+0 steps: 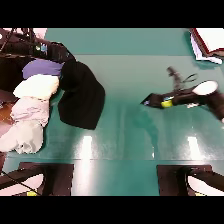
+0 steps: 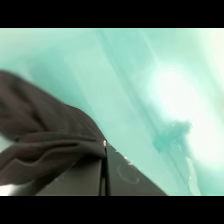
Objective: Fold the shirts.
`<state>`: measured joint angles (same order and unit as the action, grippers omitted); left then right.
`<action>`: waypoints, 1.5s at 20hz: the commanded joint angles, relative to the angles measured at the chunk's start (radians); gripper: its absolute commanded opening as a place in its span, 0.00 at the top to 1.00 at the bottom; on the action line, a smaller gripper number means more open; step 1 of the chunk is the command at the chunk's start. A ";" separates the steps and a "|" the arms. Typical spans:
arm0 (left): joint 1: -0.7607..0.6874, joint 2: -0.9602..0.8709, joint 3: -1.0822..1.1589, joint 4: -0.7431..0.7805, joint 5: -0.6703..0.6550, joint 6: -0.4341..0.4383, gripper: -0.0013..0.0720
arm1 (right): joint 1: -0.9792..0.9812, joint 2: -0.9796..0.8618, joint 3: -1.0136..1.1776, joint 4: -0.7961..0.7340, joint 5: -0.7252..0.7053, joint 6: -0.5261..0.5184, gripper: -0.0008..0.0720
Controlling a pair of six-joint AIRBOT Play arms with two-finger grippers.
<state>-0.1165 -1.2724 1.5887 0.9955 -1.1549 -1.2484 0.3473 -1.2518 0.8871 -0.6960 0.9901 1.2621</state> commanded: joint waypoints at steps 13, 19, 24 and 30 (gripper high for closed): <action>0.001 0.009 0.004 0.004 -0.044 -0.002 0.94 | 0.410 -0.576 0.456 0.190 -0.221 -0.019 0.30; 0.001 0.017 0.012 0.035 -0.075 -0.001 0.94 | 0.378 -0.577 0.536 0.075 -0.215 0.010 0.97; 0.001 0.116 0.184 0.229 -0.075 -0.002 0.94 | 0.145 -0.231 0.536 -0.457 0.010 0.205 0.97; 0.001 0.216 0.339 0.234 -0.056 0.000 0.94 | -0.177 0.234 0.544 -0.624 0.092 0.220 0.97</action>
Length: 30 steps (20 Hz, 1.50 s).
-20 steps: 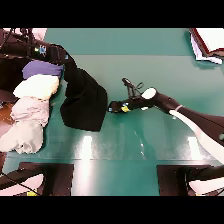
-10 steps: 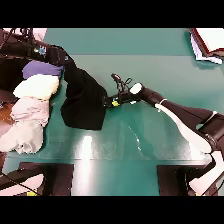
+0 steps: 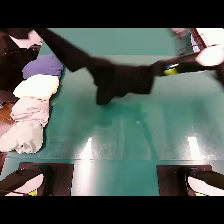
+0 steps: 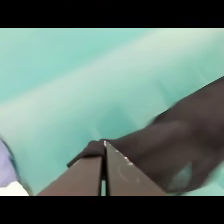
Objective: Fold the shirts.
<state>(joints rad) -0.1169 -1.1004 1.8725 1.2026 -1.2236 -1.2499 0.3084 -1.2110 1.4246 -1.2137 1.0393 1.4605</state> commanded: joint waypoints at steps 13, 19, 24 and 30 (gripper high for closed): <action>0.001 0.079 -0.263 0.043 -0.130 -0.002 0.94 | -0.341 0.420 0.000 -0.106 0.319 -0.049 0.97; 0.001 0.079 -0.822 0.049 -0.075 -0.003 0.94 | -0.163 0.420 -0.410 -0.106 0.319 -0.048 0.97; 0.001 0.079 -1.073 0.047 -0.041 -0.038 0.46 | -0.105 0.419 -0.621 -0.105 0.182 -0.044 0.97; 0.001 0.079 -0.948 0.002 -0.030 -0.066 0.01 | -0.109 0.422 -0.632 -0.106 0.188 -0.043 0.97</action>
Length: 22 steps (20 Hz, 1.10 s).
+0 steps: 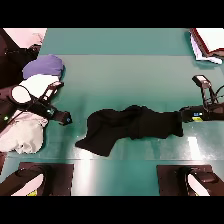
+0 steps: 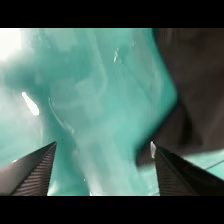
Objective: Fold the shirts.
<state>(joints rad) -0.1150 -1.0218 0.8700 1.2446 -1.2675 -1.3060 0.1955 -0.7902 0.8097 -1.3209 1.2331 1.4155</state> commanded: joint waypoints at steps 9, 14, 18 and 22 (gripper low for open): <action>-0.084 -0.304 0.198 -0.541 0.168 0.371 0.01 | 0.004 0.000 -0.018 0.020 -0.001 0.022 0.97; -0.278 -0.564 0.462 -0.476 0.094 0.451 0.01 | 0.004 0.000 -0.018 0.019 0.000 0.057 0.97; -0.415 -0.696 0.569 -0.383 0.108 0.451 0.01 | 0.004 0.000 -0.018 0.019 0.000 0.072 0.97; -0.466 -0.742 0.587 -0.375 0.172 0.460 0.01 | 0.004 0.000 -0.018 0.020 0.000 0.087 0.97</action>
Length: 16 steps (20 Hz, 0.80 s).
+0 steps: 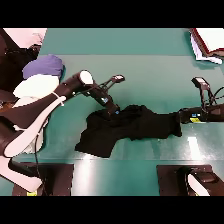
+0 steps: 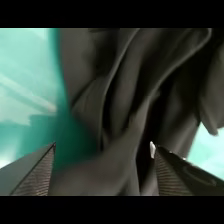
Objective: Fold the shirts.
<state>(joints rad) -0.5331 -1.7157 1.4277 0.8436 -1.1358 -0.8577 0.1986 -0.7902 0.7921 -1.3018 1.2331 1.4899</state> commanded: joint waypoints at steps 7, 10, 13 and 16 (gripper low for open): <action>-0.039 -0.056 0.097 0.050 0.052 -0.043 0.94 | 0.001 0.001 0.002 -0.005 0.004 0.013 0.97; 0.045 0.018 0.213 0.082 0.016 -0.139 0.94 | 0.001 0.001 0.098 -0.093 0.080 0.008 0.97; 0.169 0.186 0.287 0.095 0.018 -0.186 0.94 | 0.001 0.001 0.288 -0.215 0.167 0.000 0.97; 0.269 0.383 0.307 0.095 0.014 -0.190 0.94 | 0.001 0.001 0.467 -0.245 0.185 -0.016 0.97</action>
<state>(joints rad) -0.3515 -1.4872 1.6985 0.9321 -1.1172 -1.0180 0.1989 -0.7898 1.1088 -1.4788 1.3731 1.4891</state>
